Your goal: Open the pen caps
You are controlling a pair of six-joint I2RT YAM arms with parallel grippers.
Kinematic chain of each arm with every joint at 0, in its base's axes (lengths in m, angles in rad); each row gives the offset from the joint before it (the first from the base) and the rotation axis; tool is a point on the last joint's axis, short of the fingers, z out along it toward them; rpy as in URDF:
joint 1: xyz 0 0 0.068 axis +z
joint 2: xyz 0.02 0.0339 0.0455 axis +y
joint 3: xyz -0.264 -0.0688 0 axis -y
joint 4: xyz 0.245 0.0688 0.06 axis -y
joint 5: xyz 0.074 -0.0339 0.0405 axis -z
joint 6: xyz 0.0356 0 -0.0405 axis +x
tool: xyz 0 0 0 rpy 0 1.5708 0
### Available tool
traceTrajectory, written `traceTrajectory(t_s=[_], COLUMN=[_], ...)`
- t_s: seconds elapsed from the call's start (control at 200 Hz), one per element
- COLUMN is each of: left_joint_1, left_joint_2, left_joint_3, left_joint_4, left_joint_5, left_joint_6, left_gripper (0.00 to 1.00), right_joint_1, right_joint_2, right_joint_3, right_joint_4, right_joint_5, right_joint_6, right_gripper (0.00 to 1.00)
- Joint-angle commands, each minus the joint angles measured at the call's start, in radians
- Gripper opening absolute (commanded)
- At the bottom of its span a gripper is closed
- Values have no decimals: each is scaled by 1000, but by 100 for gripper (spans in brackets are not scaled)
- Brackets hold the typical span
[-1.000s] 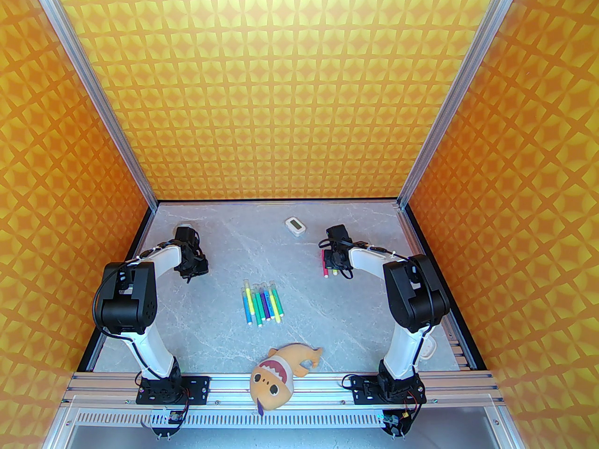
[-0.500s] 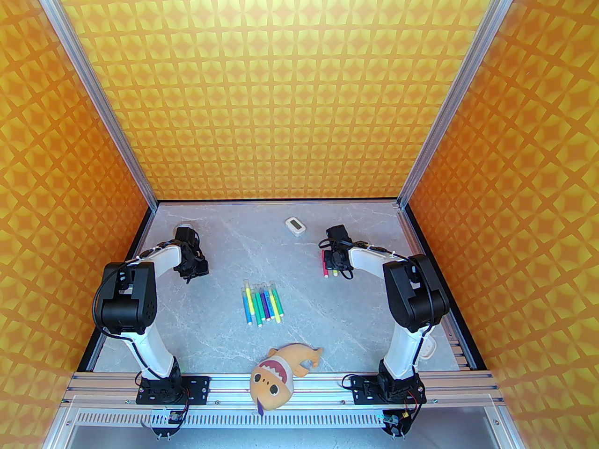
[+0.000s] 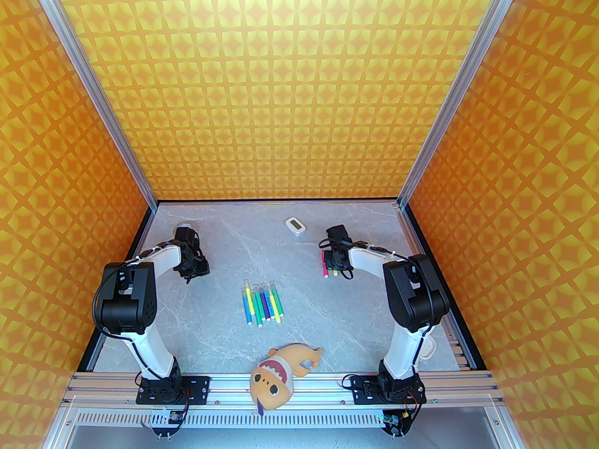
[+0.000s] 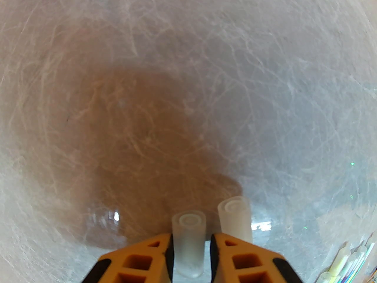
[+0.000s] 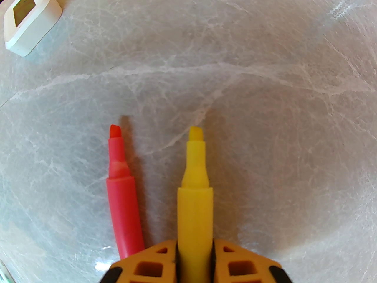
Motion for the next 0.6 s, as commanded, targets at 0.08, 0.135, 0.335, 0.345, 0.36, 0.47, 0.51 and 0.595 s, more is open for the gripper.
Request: traceTrajectory(t_s=[0.08,0.135,0.335,0.345,0.36,0.47,0.51,0.595], left_joint_1=[7,7,7,7,6,4,1,-5], left_joint_2=[-75,-92,-149,-151,-156,-187,-198,-218], left_joint_3=[-19,-21,-25,-26,-27,-36,-41,-47], left_joint_4=[-16,-14,-10,-9,-9,12,23,30], left_joint_5=[26,26,26,27,28,65,84,98], left_joint_6=[-20,-26,-31,-31,-30,-26,-22,-18], left_gripper=[26,26,26,26,26,26,27,31], right_joint_1=[-7,-7,-7,-7,-8,-7,-8,-6], right_joint_2=[19,20,27,27,27,16,6,-28], right_joint_3=[25,26,37,37,37,38,38,37], right_joint_4=[-22,-23,-29,-29,-31,-38,-44,-69], right_joint_5=[3,3,0,0,0,2,3,8], right_joint_6=[11,11,10,10,10,7,5,-7], right_gripper=[24,24,24,25,25,24,25,25])
